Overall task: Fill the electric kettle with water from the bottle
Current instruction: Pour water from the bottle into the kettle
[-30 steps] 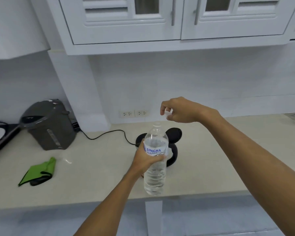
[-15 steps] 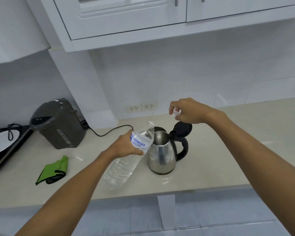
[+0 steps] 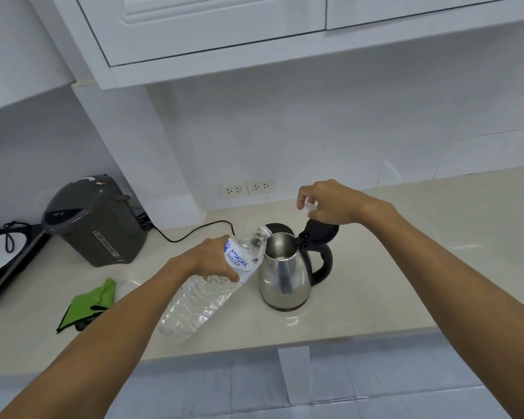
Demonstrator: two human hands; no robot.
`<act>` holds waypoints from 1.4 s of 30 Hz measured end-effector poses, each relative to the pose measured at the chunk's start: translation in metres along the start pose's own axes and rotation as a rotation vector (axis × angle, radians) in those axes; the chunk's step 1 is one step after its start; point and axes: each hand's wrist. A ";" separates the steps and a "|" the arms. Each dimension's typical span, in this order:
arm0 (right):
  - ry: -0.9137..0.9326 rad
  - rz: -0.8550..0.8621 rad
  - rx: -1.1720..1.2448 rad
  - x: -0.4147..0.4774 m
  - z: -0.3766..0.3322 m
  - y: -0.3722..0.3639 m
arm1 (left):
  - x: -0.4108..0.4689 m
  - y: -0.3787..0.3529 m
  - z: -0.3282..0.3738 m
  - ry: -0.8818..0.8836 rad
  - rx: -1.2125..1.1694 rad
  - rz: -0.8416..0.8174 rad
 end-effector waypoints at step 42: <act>-0.021 -0.018 0.054 -0.005 0.006 -0.012 | 0.008 0.014 0.008 0.040 0.185 -0.267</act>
Point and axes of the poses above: each hand's wrist, its own x-axis towards the middle knuckle, its own y-axis out of the back of the hand, z = x × y, and after that the axes turned 3 degrees about -z, right-handed
